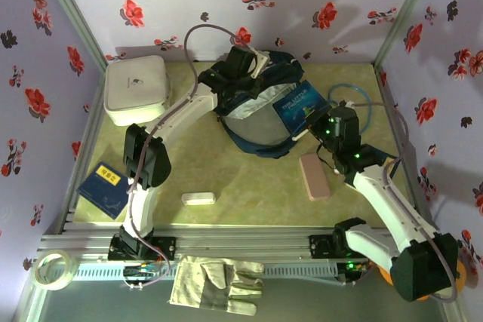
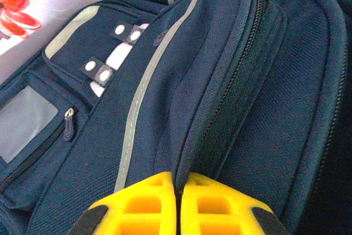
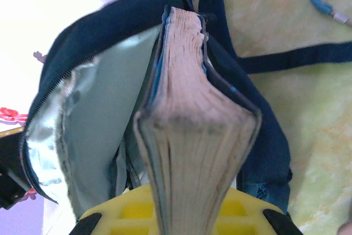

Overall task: Pack the student bag
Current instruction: Open the student bag at the top-center of the table, then place the book in the student bag.

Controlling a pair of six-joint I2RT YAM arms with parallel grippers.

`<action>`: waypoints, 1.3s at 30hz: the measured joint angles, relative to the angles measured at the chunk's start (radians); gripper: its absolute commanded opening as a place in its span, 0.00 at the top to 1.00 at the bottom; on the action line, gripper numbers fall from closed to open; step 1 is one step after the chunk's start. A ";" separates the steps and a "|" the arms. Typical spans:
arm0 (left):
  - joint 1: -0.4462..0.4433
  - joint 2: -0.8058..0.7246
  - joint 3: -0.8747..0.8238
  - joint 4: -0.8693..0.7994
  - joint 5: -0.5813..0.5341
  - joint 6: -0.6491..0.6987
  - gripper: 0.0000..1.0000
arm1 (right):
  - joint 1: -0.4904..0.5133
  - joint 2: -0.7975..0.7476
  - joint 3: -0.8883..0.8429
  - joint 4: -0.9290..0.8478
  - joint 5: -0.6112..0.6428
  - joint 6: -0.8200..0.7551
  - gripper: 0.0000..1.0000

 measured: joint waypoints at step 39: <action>0.100 -0.068 -0.008 -0.003 0.231 -0.182 1.00 | 0.127 1.053 0.483 0.674 -0.033 0.367 0.51</action>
